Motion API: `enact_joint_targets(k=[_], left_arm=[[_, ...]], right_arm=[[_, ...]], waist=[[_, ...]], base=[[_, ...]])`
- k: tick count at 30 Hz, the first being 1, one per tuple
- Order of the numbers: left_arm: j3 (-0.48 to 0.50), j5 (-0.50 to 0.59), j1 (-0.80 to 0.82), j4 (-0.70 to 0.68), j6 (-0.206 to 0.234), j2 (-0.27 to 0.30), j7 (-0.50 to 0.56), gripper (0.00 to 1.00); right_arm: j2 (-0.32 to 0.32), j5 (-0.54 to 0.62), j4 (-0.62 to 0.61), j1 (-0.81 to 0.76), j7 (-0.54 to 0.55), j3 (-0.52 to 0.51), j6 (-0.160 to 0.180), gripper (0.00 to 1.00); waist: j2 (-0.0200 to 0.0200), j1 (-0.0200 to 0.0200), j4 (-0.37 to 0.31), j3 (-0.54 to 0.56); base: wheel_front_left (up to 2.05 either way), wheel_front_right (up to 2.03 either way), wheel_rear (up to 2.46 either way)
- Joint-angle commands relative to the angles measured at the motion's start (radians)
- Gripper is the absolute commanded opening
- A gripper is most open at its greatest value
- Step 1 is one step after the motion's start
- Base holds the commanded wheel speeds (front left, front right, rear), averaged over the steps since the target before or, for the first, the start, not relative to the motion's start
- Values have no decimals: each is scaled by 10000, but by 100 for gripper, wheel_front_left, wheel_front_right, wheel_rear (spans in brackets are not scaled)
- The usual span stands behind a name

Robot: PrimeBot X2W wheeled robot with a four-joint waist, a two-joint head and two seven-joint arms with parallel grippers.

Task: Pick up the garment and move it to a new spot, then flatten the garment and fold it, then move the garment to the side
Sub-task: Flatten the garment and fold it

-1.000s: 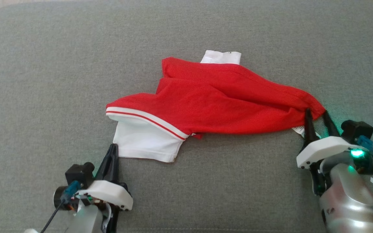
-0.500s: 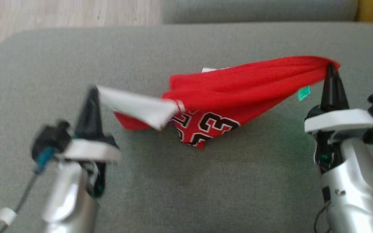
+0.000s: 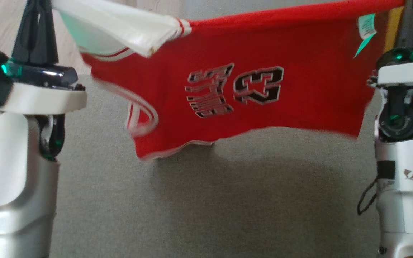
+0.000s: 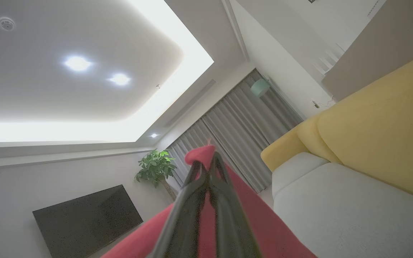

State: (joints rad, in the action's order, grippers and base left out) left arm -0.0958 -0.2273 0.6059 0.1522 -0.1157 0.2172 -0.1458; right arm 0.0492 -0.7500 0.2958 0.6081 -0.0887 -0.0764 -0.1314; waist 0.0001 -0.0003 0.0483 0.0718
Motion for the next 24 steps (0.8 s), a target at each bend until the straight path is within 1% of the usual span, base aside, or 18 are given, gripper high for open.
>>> enact_joint_targets(k=[1, 4, 6, 9, 13, 14, 16, 19, 22, 24], left_arm=[[324, 78, 609, -544, 12, 497, 271, 0], [361, 0, 628, -816, 90, 543, 641, 0], [356, -41, 626, -810, 149, 525, 798, 0], [312, -106, 756, -608, 225, 423, 902, 0], [301, 55, 1657, 98, 456, 340, 646, 0], [301, 55, 1657, 98, 456, 340, 646, 0], [288, 185, 2362, 748, 584, 304, 406, 0], [384, 554, 3792, 1889, 995, 379, -264, 0], [413, 908, 5212, 2792, 1360, 419, -885, 0], [395, 1061, 6037, 3091, 1445, 424, -1075, 0]], right_arm=[[14, -57, -672, 562, 369, 37, 7, 0], [13, 151, -1111, 589, 857, -132, 7, 0], [13, 273, -1144, 643, 1026, -230, 7, 0], [12, 496, -838, 942, 1025, -341, 7, 0], [12, 1182, 30, 2101, 574, -433, 7, 0], [12, 1182, 30, 2101, 574, -433, 7, 0], [12, 1576, 691, 2963, 224, -398, 7, 0], [11, 2188, 1656, 4481, -512, -393, 7, 0], [11, 2687, 2495, 6033, -1265, -474, 7, 0], [61, 2947, 2976, 6871, -1532, -677, 7, 0]], waist=[[-1, 3, -25, -17], [-1, 3, -58, -193], [-1, 3, -90, -398], [-1, 3, -115, -898], [-1, 3, -89, -2007], [-1, 3, -89, -2007], [-1, 3, -89, -2553], [-1, 3, -68, -3226], [-1, 3, -53, -3631], [-1, 3, -19, -3816]], base=[[0, 0, 0], [0, 0, 0], [0, 0, 0], [0, 0, 0], [0, 0, 0], [0, 0, 0], [0, 0, 0], [0, 0, 0], [0, 0, 0], [0, 0, 0]])
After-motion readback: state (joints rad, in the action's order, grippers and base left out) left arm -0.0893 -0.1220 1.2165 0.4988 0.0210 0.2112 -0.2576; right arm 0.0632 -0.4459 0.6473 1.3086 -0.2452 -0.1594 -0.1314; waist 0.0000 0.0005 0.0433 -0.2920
